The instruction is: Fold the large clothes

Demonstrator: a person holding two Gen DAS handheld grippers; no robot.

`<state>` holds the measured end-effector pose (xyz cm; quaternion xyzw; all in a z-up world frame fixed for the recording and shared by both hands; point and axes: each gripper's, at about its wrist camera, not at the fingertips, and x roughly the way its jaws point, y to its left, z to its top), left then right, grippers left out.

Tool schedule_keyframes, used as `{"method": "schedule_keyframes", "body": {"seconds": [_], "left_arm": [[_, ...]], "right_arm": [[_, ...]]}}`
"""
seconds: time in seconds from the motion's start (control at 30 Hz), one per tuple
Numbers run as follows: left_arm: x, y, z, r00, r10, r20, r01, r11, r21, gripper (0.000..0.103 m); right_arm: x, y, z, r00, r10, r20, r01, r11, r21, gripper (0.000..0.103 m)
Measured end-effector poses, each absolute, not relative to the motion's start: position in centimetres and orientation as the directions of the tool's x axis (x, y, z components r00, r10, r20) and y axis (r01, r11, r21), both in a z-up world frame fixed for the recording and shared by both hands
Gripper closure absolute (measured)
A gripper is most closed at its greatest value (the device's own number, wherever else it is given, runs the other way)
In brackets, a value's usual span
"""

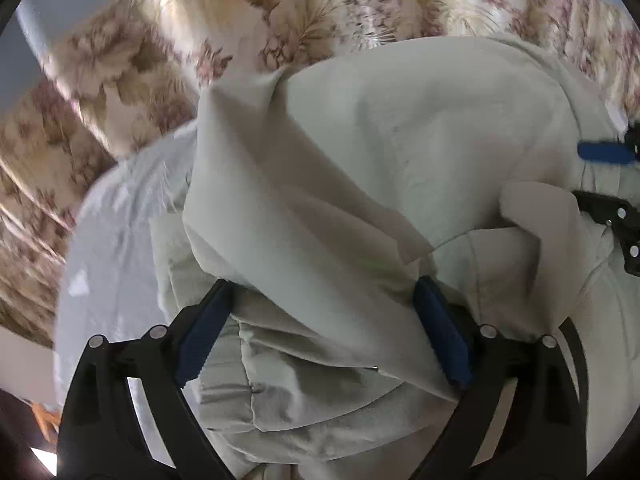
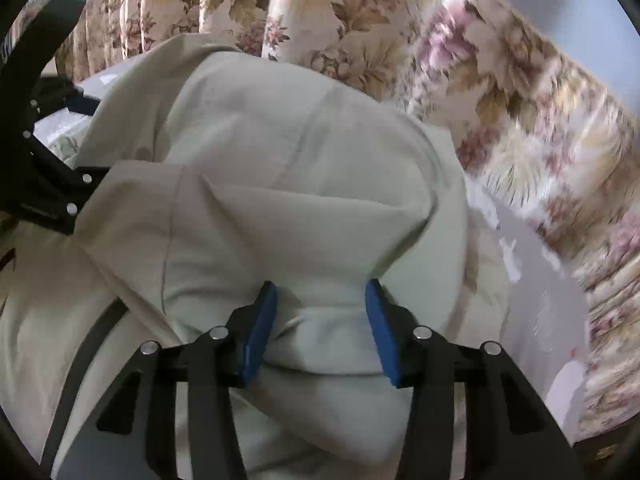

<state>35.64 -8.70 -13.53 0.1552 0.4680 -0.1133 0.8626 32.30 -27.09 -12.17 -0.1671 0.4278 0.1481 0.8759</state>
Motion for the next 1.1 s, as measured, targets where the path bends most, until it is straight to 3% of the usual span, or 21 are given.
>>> {"method": "schedule_keyframes", "body": {"seconds": [0.07,0.17,0.27,0.3,0.43,0.57,0.7,0.83,1.0,1.1], "left_arm": [[36.5,-8.4,-14.2,0.527,-0.054,-0.848,0.327,0.934,0.145,0.003],[37.0,-8.0,-14.6,0.53,-0.074,-0.845,0.308,0.945,0.11,0.003],[35.8,-8.0,-13.7,0.545,-0.061,-0.836,0.301,0.945,0.128,0.003],[34.9,-7.4,-12.8,0.554,-0.056,-0.83,0.283,0.951,0.125,0.003],[30.4,-4.6,-9.2,0.63,-0.053,-0.775,0.227,0.967,0.118,0.003],[24.7,-1.4,-6.1,0.72,-0.01,-0.694,0.151,0.978,0.142,0.003],[20.3,1.1,-5.8,0.735,0.025,-0.677,0.111,0.982,0.156,0.003],[15.5,3.4,-7.4,0.756,0.036,-0.654,0.065,0.989,0.13,0.003],[11.7,5.1,-9.1,0.711,0.05,-0.702,-0.006,0.998,0.065,0.003],[10.0,5.4,-9.7,0.722,0.04,-0.691,-0.023,0.999,0.035,0.003]], "right_arm": [[33.0,-27.5,-12.7,0.583,0.121,-0.804,-0.405,0.901,-0.158,0.06],[33.0,-27.6,-13.1,0.61,0.121,-0.783,-0.389,0.907,-0.163,0.06],[31.1,-28.3,-11.1,0.627,0.183,-0.758,-0.366,0.927,-0.079,0.058],[30.5,-28.7,-10.4,0.639,0.202,-0.742,-0.355,0.934,-0.051,0.054],[23.6,-30.5,-4.7,0.764,0.264,-0.589,-0.31,0.95,0.024,0.02],[16.5,-32.3,-0.4,0.86,0.235,-0.452,-0.241,0.969,0.047,0.005],[12.0,-33.4,0.0,0.912,0.147,-0.383,-0.139,0.989,0.048,0.003],[9.8,-34.4,-2.3,0.897,0.085,-0.433,-0.065,0.996,0.062,0.003],[6.9,-35.3,-5.3,0.876,0.019,-0.482,0.024,0.996,0.082,0.003],[5.1,-35.7,-7.6,0.833,0.038,-0.552,0.031,0.993,0.115,0.004]]}}
